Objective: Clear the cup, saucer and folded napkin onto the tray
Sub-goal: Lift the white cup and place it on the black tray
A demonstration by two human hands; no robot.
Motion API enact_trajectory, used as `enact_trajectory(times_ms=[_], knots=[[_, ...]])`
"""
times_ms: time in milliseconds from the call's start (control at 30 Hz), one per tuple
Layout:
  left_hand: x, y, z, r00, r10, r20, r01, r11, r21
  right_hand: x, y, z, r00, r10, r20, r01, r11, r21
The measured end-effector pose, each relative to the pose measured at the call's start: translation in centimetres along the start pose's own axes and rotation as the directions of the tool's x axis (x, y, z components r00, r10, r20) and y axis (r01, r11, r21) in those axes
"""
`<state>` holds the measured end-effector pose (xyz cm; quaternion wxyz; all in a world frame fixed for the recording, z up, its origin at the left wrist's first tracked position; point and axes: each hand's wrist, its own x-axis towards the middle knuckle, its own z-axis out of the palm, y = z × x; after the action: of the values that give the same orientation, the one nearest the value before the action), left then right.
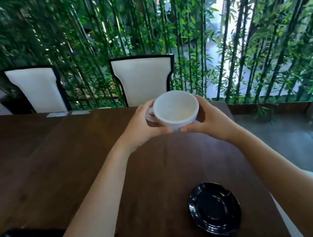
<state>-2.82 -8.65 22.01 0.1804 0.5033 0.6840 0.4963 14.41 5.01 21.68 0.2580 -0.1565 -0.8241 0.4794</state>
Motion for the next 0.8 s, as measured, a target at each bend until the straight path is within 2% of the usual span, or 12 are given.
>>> enact_trajectory(times_ms=[200,500,667,800], knots=[[-6.0,0.9,-7.6,0.994,-0.043,-0.104,0.048,0.998,0.042,0.2,-6.0,6.3,0.992,-0.11,0.056,0.107,0.993,0.053],[-18.2,-1.1,-18.1,0.946,-0.153,-0.286,0.175,0.983,0.054,0.6,-10.9,20.4,0.949,-0.224,0.222,0.193,0.969,0.154],[-24.7,-4.3,-22.3,0.902,-0.241,-0.359,0.275,0.96,0.046,0.1,-11.9,28.3,0.905,-0.235,0.355,0.169,0.963,0.209],[-29.2,-8.3,-24.6,0.86,-0.336,-0.384,0.375,0.926,0.031,-0.7,-11.4,34.3,0.852,-0.2,0.484,0.095,0.968,0.232]])
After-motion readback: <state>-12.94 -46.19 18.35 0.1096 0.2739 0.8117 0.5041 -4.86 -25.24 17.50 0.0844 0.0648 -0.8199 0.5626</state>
